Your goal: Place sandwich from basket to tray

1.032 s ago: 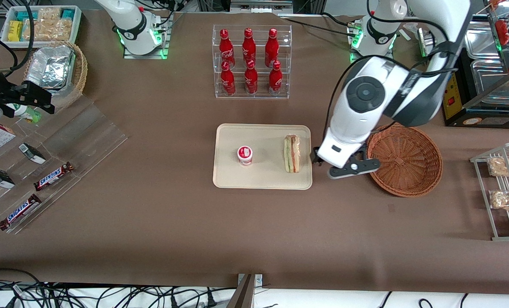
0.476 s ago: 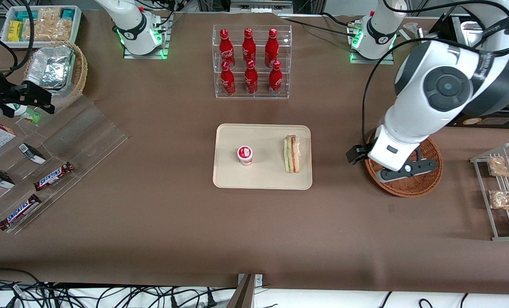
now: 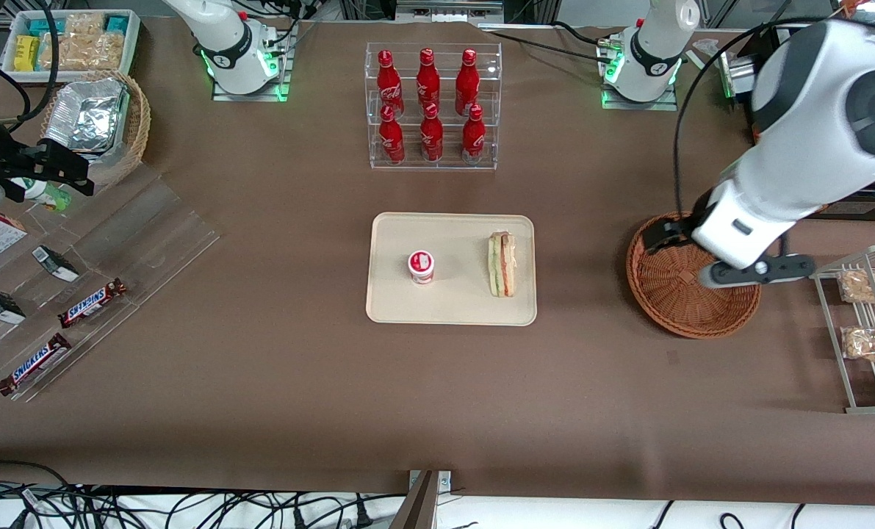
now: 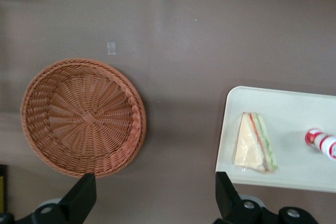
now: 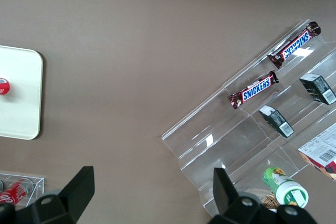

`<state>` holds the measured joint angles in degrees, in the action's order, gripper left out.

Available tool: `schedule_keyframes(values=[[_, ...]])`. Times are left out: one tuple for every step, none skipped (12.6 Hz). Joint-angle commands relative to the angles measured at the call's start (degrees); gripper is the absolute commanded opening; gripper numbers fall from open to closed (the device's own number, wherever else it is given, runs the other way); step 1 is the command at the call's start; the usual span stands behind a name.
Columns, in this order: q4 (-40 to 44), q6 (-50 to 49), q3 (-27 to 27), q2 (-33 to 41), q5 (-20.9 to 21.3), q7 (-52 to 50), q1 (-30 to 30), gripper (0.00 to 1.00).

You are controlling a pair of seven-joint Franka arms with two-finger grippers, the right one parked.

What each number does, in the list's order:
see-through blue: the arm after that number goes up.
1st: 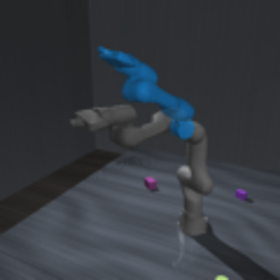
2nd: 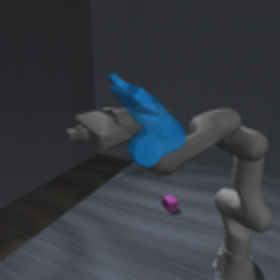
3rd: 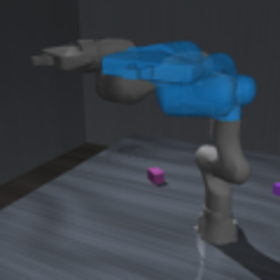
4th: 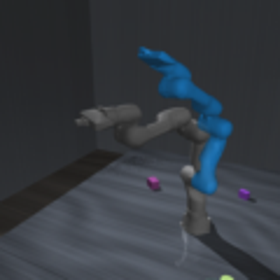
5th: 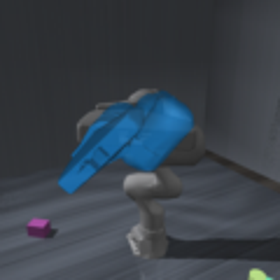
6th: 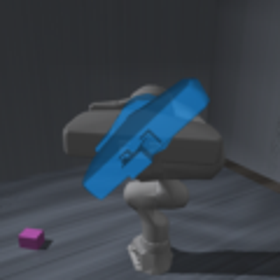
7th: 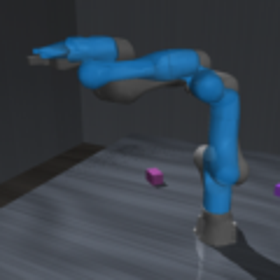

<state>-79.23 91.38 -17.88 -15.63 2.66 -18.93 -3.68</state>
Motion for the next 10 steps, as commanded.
schedule_keyframes(values=[[-3.0, -2.5, 4.4, 5.3, -2.7, 8.8, 0.1, 1.0], [-4.7, -2.6, 6.4, 7.2, -2.8, 10.6, 0.2, 1.0], [-5.7, -2.7, 7.5, 8.7, -3.2, 12.3, 0.2, 1.0], [-6.3, -2.9, 8.0, 9.6, -3.1, 14.2, 0.2, 1.0], [-6.3, -3.9, 8.2, 9.9, -3.1, 15.4, 0.2, 1.0], [-6.2, -4.6, 8.2, 10.1, -3.1, 16.5, -0.3, 1.0], [-6.0, -4.6, 8.2, 10.1, -3.0, 17.8, -0.5, 1.0], [-5.6, -4.5, 8.2, 9.9, -2.7, 18.1, -1.3, 1.0], [-5.6, -4.5, 8.2, 9.7, -2.6, 18.5, -1.6, 1.0], [-5.3, -4.5, 8.2, 9.5, -3.0, 18.8, -1.6, 1.0]])
